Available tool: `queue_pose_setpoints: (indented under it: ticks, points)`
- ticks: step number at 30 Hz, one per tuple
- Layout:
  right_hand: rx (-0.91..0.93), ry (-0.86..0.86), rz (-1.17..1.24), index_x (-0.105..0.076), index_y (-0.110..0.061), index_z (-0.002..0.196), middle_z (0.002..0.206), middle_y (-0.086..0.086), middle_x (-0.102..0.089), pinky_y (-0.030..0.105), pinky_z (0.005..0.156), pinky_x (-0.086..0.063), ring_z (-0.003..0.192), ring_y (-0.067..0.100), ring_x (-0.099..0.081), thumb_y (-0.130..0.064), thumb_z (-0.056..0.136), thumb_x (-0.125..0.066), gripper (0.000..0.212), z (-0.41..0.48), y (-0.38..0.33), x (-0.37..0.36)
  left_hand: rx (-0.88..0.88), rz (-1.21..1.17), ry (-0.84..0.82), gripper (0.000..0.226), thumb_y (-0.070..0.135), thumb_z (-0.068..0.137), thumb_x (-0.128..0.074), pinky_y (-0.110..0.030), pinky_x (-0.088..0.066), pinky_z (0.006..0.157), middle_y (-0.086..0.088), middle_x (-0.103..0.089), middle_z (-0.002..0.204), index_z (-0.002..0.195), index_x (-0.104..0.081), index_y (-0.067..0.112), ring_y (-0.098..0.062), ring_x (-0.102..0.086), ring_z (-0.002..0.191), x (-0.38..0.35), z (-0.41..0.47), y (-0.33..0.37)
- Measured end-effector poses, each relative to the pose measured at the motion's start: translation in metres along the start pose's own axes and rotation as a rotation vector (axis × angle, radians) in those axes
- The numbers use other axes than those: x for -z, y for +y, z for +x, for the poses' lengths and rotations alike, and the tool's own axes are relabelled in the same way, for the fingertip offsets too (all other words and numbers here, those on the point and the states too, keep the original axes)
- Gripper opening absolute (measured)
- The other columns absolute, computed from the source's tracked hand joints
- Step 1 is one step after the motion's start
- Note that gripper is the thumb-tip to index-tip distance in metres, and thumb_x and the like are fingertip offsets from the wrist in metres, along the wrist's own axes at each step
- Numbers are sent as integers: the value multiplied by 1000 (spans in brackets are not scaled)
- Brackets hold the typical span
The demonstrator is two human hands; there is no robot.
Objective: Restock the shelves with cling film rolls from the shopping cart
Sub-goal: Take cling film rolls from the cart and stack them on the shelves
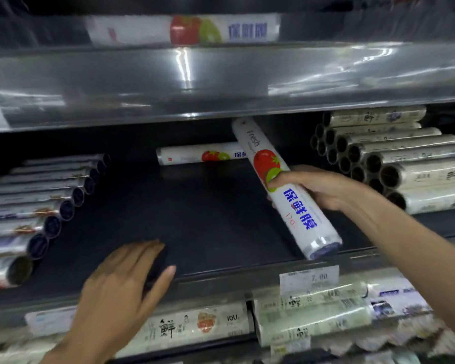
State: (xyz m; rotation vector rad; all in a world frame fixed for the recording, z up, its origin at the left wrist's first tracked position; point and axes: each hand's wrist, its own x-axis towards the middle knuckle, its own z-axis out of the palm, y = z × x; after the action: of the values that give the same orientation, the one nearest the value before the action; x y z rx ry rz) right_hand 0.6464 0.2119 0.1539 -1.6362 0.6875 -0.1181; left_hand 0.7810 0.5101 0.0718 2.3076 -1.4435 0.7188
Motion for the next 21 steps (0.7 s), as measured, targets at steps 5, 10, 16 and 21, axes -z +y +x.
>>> queue_pose_setpoints:
  ticks: [5,10,16,21]
  points:
    - [30,-106,-503,-54,-20,115,96,6,-68,29,61,-54,74,17,-67,-33,62,-80,60,49,-19,5,-119,200,249,60,39,99,-29,-39,-52,59,-16,-71,90,82,-69,-2,-33,-68,77,-37,-16,-19]
    - [130,-179,-836,-55,-28,124,119,-3,-62,38,93,-52,103,16,-64,-44,73,-76,57,86,-33,0,-183,218,393,49,28,96,-34,-34,-49,54,-12,-71,84,73,-68,1,-30,-69,73,-48,-16,-22]
    - [274,-143,-947,-58,-25,124,116,-5,-64,29,85,-54,96,12,-64,-39,77,-75,52,129,-41,-8,-199,239,420,48,27,95,-36,-34,-48,55,-11,-72,84,76,-71,1,-28,-69,73,-53,-16,-24]
    - [397,14,-900,-58,-18,124,116,-4,-57,23,85,-44,108,13,-55,-38,76,-76,55,142,-32,-5,-195,263,407,51,29,96,-32,-33,-45,59,-9,-72,85,77,-72,2,-27,-69,76,-52,-17,-25]
